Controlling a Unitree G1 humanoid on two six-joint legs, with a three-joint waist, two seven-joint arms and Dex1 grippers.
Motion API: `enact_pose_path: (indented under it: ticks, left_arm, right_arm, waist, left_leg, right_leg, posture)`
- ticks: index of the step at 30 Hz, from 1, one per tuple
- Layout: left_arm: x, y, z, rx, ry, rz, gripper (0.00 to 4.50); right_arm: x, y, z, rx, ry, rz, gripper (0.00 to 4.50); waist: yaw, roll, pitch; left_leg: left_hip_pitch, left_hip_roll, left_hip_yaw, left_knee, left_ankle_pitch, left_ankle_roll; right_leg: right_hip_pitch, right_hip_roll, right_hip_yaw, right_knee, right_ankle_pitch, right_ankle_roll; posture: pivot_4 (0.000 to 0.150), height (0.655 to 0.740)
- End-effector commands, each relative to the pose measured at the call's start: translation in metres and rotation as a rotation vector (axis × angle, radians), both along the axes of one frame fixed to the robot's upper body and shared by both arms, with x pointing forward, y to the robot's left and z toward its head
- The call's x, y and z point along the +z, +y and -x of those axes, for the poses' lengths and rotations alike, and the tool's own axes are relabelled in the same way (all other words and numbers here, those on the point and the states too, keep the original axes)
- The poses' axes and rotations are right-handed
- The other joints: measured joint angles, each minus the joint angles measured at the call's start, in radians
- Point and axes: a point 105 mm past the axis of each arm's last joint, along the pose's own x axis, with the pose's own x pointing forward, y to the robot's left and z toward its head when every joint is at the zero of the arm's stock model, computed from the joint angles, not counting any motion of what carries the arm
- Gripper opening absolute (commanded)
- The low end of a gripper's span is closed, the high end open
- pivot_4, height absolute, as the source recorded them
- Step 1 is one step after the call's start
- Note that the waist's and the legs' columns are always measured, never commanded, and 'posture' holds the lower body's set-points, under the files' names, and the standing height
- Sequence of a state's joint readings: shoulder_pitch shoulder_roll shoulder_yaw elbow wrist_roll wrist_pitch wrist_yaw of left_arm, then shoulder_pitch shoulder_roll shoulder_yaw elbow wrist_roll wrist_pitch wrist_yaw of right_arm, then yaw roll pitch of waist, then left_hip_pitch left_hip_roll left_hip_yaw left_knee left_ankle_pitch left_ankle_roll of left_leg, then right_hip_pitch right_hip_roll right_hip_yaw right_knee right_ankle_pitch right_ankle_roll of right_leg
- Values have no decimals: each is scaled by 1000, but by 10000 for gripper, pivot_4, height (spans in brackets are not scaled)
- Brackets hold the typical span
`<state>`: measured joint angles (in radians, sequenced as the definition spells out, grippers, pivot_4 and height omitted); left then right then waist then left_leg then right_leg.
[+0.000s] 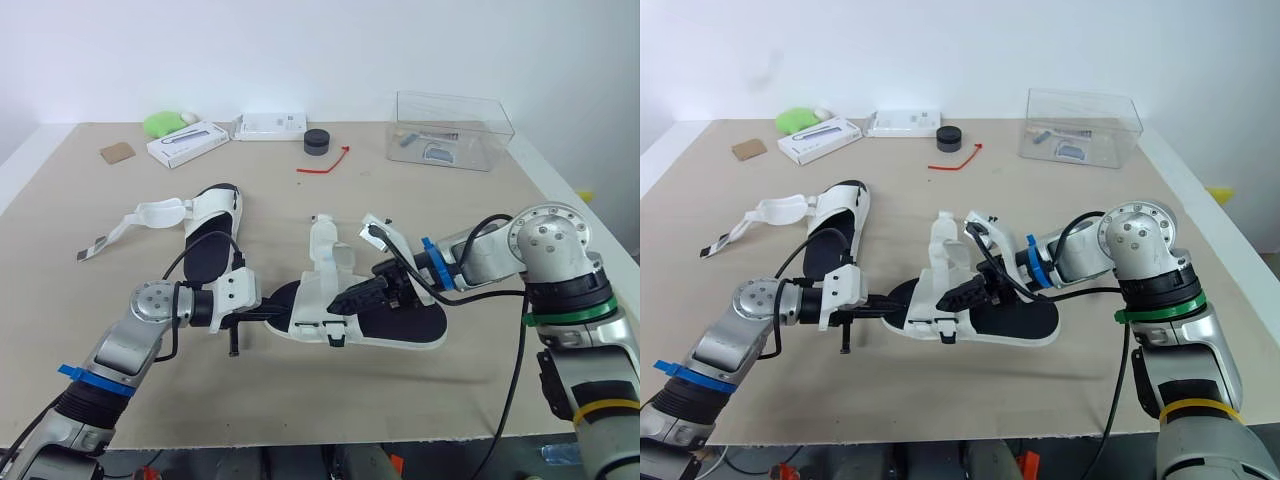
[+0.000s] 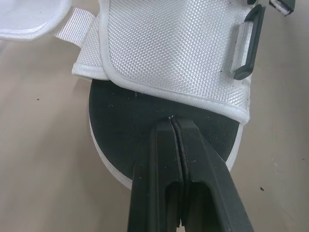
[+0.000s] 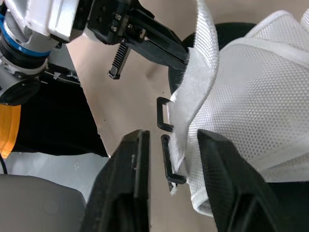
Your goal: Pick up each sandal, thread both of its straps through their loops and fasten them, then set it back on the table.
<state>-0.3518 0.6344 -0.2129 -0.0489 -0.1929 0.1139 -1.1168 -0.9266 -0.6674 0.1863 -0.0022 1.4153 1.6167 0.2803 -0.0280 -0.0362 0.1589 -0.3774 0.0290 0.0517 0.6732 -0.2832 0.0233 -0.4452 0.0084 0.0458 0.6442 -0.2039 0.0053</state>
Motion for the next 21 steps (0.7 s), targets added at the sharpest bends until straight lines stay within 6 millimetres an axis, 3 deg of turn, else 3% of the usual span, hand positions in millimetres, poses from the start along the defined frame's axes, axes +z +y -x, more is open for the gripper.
enact_pose_path:
  ticks: [1,6,12,17,21]
  left_arm:
    - [-5,3,-1,13,7,-28,0]
    - [-6,2,0,8,8,-28,0]
    - [-7,2,1,9,9,-29,0]
    - [-7,3,2,14,9,-30,0]
    - [-6,4,1,19,7,-28,0]
  right_arm:
    - [16,2,-6,-22,-76,-41,14753]
    - [28,6,-23,-83,-114,-71,14753]
    - [34,7,-27,-92,-126,-80,14753]
    - [29,7,-21,-56,-117,-67,159]
    - [20,7,-12,-19,-113,-37,159]
  waist:
    - [0,0,0]
    - [0,0,0]
    - [0,0,0]
    - [0,0,0]
    - [0,0,0]
  left_leg:
    - [0,0,0,0,0,0]
    - [0,0,0,0,0,0]
    - [0,0,0,0,0,0]
    - [0,0,0,0,0,0]
    - [0,0,0,0,0,0]
  right_leg:
    - [0,0,0,0,0,0]
    - [0,0,0,0,0,0]
    - [0,0,0,0,0,0]
    - [0,0,0,0,0,0]
    - [0,0,0,0,0,0]
  posture:
    - [1500,7261]
    - [1500,7261]
    - [1500,7261]
    - [1500,7261]
    - [1500,7261]
